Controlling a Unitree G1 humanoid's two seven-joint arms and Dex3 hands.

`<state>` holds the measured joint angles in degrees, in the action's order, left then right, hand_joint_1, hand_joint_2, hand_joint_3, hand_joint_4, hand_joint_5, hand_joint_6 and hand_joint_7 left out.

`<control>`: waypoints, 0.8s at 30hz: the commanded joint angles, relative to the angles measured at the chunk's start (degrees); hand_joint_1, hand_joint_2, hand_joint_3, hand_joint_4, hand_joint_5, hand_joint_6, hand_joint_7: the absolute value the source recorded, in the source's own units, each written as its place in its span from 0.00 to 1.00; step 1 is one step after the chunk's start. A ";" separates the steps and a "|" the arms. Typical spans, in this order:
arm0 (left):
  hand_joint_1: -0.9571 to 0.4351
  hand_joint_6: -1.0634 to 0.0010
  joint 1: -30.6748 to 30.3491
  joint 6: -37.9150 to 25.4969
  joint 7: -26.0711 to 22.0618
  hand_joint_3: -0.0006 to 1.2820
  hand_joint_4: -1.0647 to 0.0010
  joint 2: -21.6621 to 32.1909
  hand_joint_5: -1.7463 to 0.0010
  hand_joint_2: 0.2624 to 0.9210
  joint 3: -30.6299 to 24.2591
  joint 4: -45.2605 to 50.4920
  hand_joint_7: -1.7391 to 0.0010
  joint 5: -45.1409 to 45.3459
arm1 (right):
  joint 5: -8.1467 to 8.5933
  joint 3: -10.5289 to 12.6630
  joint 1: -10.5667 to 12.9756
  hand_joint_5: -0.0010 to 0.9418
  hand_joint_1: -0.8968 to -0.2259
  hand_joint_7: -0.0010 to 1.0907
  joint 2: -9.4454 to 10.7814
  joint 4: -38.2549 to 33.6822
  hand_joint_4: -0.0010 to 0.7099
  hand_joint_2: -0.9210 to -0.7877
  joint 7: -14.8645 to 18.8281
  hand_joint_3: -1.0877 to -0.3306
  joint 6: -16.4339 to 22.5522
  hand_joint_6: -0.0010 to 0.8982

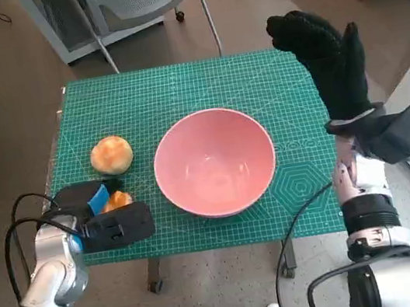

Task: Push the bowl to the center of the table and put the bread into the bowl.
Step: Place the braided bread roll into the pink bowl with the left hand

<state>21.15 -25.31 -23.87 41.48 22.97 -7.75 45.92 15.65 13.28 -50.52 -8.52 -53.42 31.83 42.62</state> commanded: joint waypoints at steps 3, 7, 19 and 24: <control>0.69 0.40 -1.59 1.32 -0.93 0.06 0.35 0.51 0.29 0.99 -1.14 2.66 0.39 0.46 | 0.52 0.00 1.61 0.00 0.49 0.01 0.14 0.06 0.36 0.00 0.70 0.67 -1.08 0.38; 0.69 0.40 -2.24 0.82 -2.99 0.06 0.34 1.28 0.30 0.98 -2.95 7.02 0.38 -0.07 | 0.70 0.12 1.46 0.00 0.49 0.01 0.09 -0.18 0.36 0.00 0.86 0.67 -1.17 0.38; 0.69 0.41 -1.29 -1.77 -9.44 0.05 0.33 1.11 0.36 0.99 -12.04 24.11 0.31 -2.88 | 0.85 0.40 0.82 0.00 0.51 0.01 -0.10 -1.21 0.36 0.00 1.12 0.67 -1.40 0.38; 0.69 0.38 0.60 0.39 -7.19 0.03 0.30 -1.12 0.39 0.99 -15.80 28.60 0.33 -5.92 | 0.78 0.34 0.77 0.00 0.51 0.01 -0.07 -1.21 0.35 0.00 1.19 0.67 -1.51 0.38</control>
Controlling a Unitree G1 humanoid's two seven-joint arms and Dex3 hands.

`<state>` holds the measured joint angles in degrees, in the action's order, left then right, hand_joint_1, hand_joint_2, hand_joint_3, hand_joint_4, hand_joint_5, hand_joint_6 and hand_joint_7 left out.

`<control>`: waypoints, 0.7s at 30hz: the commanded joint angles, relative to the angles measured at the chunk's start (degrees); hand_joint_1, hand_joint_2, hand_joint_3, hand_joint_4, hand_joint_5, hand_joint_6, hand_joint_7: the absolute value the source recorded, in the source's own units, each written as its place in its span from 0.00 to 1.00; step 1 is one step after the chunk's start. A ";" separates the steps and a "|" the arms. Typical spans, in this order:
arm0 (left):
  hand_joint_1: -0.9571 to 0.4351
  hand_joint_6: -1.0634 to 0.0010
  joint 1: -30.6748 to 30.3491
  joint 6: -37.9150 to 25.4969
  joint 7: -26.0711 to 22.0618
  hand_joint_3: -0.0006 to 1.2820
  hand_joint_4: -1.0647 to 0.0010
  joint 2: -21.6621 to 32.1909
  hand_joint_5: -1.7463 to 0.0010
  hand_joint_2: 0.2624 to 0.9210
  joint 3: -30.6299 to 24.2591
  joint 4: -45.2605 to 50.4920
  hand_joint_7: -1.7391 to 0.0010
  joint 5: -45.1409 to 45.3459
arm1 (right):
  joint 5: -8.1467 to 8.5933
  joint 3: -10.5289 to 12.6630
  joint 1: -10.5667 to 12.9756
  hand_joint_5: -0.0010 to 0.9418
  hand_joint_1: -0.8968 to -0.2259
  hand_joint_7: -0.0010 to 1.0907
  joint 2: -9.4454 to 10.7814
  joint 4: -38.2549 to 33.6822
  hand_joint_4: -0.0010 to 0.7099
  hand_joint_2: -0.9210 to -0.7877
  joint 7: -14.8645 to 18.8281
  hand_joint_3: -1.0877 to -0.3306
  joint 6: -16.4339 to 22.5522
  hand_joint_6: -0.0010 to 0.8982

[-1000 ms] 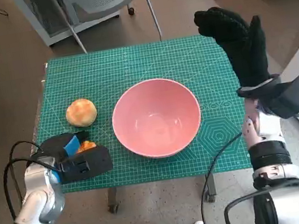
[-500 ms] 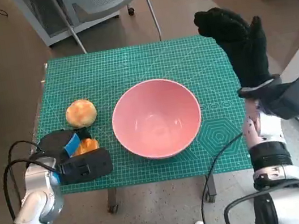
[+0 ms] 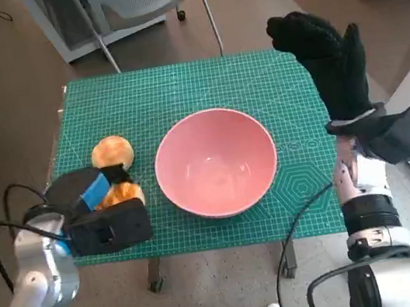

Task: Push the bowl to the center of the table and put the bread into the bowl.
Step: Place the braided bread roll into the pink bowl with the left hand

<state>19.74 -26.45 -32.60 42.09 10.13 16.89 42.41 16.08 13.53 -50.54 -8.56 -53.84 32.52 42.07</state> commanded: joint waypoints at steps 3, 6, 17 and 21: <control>0.69 0.35 3.79 2.50 3.08 0.02 0.28 -3.36 0.39 0.98 -3.51 5.01 0.36 -3.25 | 0.31 0.07 0.77 0.00 0.51 0.01 0.01 -0.90 0.35 0.00 0.57 0.67 -0.81 0.38; 0.69 0.34 5.12 3.75 4.80 0.02 0.27 -5.17 0.39 0.98 -2.79 5.18 0.37 -3.14 | 0.28 0.08 0.77 0.00 0.51 0.01 -0.01 -1.01 0.35 0.00 0.64 0.67 -0.69 0.38; 0.69 0.35 14.30 4.19 3.61 0.01 0.26 -12.03 0.41 0.98 3.92 -0.01 0.36 -2.01 | 0.24 0.07 1.04 0.00 0.51 0.01 -0.09 -0.77 0.35 0.00 0.98 0.67 -0.47 0.38; 0.69 0.37 17.46 5.39 3.83 0.02 0.29 -14.72 0.39 0.99 6.18 -4.42 0.34 -2.79 | 0.45 0.12 1.34 0.00 0.51 0.00 -0.32 -0.28 0.34 0.00 1.41 0.67 -0.42 0.37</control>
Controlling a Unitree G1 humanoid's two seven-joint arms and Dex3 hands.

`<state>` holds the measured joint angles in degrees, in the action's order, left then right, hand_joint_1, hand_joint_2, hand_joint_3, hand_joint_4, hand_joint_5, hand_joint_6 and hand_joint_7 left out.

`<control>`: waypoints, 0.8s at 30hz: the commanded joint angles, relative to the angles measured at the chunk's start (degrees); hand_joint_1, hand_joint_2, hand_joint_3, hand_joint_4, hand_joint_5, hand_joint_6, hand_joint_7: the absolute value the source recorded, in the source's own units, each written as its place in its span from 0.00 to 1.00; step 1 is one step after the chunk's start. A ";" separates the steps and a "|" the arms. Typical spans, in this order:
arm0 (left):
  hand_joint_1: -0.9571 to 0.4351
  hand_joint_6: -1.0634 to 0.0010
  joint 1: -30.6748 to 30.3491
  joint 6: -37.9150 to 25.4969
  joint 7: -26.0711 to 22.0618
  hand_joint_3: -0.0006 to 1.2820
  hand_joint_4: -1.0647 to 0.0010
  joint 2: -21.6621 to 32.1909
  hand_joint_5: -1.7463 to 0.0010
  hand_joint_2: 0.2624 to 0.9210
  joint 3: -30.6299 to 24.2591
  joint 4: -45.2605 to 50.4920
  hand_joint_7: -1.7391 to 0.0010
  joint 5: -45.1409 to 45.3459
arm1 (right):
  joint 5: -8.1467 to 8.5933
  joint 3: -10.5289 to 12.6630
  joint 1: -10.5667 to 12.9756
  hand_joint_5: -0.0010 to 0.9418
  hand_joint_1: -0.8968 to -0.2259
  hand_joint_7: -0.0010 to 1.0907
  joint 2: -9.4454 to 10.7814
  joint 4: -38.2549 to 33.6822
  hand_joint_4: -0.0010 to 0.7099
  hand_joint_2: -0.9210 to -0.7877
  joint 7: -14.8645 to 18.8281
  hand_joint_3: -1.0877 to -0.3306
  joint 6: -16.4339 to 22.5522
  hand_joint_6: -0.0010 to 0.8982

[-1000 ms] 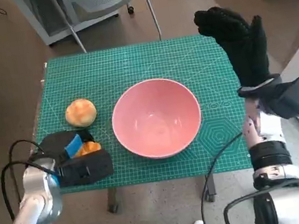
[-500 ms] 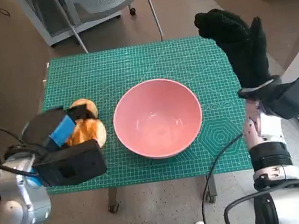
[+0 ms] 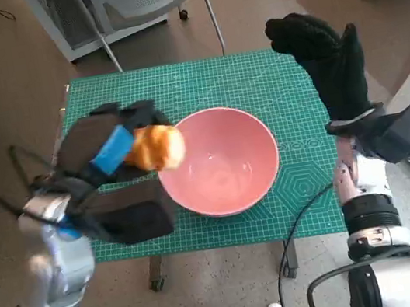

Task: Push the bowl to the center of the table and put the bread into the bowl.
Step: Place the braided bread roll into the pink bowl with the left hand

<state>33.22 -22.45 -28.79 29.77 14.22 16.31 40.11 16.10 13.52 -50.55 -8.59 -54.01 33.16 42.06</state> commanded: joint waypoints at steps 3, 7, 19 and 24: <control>0.69 0.38 6.00 2.83 0.65 0.02 0.30 -4.34 0.38 1.00 3.79 -7.82 0.33 -0.56 | 0.71 0.23 1.60 0.00 0.50 0.00 -0.36 0.35 0.33 0.00 1.06 0.67 -0.44 0.37; 0.69 0.40 8.79 4.41 1.24 0.04 0.32 -6.95 0.37 1.00 5.86 -13.60 0.32 -0.53 | 1.31 0.51 1.90 0.00 0.50 0.00 -0.47 0.88 0.32 0.00 1.56 0.67 -0.93 0.37; 0.69 0.47 13.06 12.28 4.71 0.09 0.37 -11.15 0.26 1.00 7.60 -29.76 0.35 -3.76 | 1.38 0.75 3.45 0.01 0.50 0.00 -1.05 2.44 0.34 0.00 0.39 0.69 -1.10 0.37; 0.77 0.69 13.23 13.46 3.28 0.16 0.68 -11.22 0.51 0.89 7.80 -32.73 0.63 -5.11 | 0.77 0.78 4.00 0.01 0.51 0.00 -1.23 3.15 0.34 0.00 -0.89 0.69 -0.88 0.37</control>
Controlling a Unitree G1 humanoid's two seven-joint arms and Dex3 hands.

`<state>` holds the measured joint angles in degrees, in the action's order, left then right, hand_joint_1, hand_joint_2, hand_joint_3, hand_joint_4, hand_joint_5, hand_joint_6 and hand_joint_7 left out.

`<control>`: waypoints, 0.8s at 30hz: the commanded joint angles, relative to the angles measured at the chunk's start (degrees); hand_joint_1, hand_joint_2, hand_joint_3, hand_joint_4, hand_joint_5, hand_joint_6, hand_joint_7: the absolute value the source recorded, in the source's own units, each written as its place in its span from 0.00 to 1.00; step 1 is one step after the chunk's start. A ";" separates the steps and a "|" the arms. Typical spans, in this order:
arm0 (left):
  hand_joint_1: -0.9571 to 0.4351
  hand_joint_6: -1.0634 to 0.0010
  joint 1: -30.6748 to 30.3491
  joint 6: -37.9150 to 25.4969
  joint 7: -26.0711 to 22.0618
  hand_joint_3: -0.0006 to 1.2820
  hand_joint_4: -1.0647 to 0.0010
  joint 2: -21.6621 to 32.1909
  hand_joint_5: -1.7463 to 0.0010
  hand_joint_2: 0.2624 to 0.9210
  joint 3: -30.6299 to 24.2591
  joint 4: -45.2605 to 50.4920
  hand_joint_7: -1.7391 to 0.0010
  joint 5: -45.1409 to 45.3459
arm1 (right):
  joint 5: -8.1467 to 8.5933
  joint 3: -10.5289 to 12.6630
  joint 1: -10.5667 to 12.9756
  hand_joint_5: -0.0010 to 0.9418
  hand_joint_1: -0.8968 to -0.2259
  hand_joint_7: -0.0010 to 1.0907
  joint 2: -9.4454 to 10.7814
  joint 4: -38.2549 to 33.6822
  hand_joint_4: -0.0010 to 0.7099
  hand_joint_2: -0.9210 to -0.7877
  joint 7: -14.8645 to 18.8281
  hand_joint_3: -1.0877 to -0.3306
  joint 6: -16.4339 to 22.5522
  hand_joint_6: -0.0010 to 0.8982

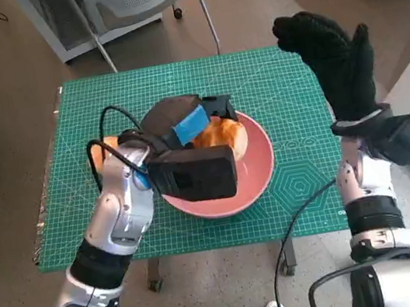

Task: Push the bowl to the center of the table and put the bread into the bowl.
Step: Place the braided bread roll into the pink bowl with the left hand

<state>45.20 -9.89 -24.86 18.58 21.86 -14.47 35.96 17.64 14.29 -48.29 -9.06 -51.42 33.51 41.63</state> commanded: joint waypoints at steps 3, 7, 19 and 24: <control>0.71 0.74 1.24 0.31 -1.79 0.12 0.78 0.14 0.83 0.81 0.68 -2.54 0.81 -0.94 | -1.21 -0.13 1.99 0.01 0.51 0.00 -0.85 1.03 0.34 0.00 -2.13 0.69 -0.38 0.37; 0.63 0.79 1.26 -0.44 -3.60 0.08 0.90 0.60 0.96 0.74 1.35 -2.28 0.91 -0.38 | -1.47 -0.29 2.27 0.01 0.51 0.00 -1.11 1.42 0.35 0.00 -2.76 0.69 -0.32 0.38; 0.49 0.82 -1.26 2.16 -4.58 0.03 0.99 3.69 1.00 0.70 -1.32 2.64 0.96 -2.86 | -2.42 -1.11 2.24 0.00 0.51 0.00 -0.82 1.74 0.35 0.00 -4.02 0.68 -0.02 0.38; 0.46 0.82 -3.08 1.03 -6.46 0.03 1.00 7.03 1.00 0.70 -4.63 7.96 0.96 -4.89 | -2.15 -1.18 2.30 0.00 0.51 0.00 -0.51 1.74 0.35 0.00 -3.74 0.68 -0.05 0.38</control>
<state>43.55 -8.32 -30.06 22.88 19.96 -10.15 32.73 15.55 13.27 -47.59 -9.99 -49.46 29.95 41.76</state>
